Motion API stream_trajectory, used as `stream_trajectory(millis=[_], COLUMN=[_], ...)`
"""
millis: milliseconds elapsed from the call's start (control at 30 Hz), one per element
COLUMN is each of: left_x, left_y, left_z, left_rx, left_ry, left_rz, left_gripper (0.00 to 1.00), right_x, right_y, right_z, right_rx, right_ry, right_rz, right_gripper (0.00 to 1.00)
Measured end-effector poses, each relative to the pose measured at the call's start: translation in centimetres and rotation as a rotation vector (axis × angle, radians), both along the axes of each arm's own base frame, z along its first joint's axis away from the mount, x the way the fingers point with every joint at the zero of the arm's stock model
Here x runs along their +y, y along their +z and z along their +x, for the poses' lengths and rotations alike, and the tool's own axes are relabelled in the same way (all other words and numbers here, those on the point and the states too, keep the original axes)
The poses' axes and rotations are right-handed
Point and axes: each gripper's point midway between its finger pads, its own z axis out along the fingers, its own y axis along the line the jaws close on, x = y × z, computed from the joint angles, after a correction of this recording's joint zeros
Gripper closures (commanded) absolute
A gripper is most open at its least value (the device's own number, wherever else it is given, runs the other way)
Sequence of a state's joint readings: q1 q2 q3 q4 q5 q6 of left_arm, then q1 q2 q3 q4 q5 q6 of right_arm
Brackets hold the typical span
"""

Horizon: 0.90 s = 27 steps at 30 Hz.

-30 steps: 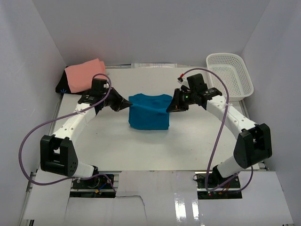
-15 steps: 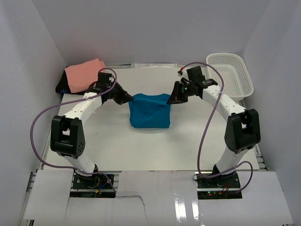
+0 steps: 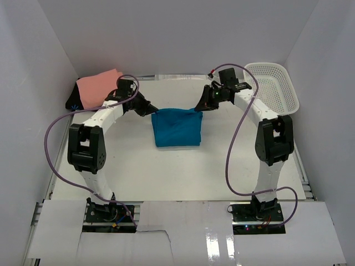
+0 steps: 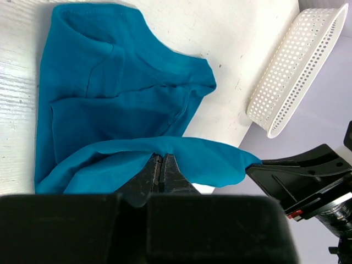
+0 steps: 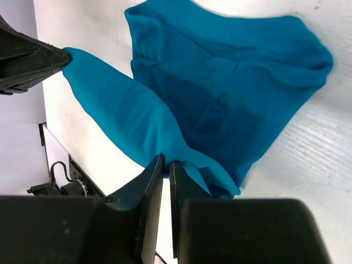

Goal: Fold and stack the t-shirts
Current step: Fold the long partially folded tshirt into a neat square

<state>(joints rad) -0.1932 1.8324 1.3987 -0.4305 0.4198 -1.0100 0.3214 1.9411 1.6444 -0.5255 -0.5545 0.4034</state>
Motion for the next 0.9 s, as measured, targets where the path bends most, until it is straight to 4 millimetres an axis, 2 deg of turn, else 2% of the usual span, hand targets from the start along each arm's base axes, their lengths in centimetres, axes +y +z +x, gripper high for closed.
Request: stream_trajectory(millis=[233,567,667,700,733,800,833,900], left_x=[0.6,0.7,0.6,0.5,0.5,0.5,0.6,0.9], left_y=[-0.5,-3.6,-4.6,-5.0,-5.4,-6.5,-7.1,-8.2], left_z=[1.5,3.4,4.3,4.6,5.0,5.7,6.0,6.3], left_rx=[0.000,0.044,0.048,0.050,0.050,0.047,0.050,0.061], left_ry=[0.023,0.029,0.025,0.024,0.021,0.023,0.028,0.043], left_rz=[0.010,0.028,0.033,0.034,0.037,0.040,0.043,0.048], left_gripper=[1.00,0.98,0.94,0.84,0.68,0.43,0.23,0.02], right_x=[0.9,1.2,1.2,1.2,1.3,1.3,1.3,1.1], right_y=[-0.8,-3.7,-4.1,-4.4,-4.5,-4.9,-5.1,-5.7], right_z=[2.0,3.5,4.2,4.3,4.6,5.3,5.6,6.7], right_rx=[0.004,0.049,0.052,0.055,0.056,0.040,0.035,0.007], right_ry=[0.015,0.012,0.004,0.001,-0.005,-0.014,-0.021,-0.049], right_rz=[0.018,0.009,0.010,0.011,0.013,0.016,0.015,0.000], right_gripper=[0.84,0.81,0.75,0.65,0.61,0.52,0.49,0.45])
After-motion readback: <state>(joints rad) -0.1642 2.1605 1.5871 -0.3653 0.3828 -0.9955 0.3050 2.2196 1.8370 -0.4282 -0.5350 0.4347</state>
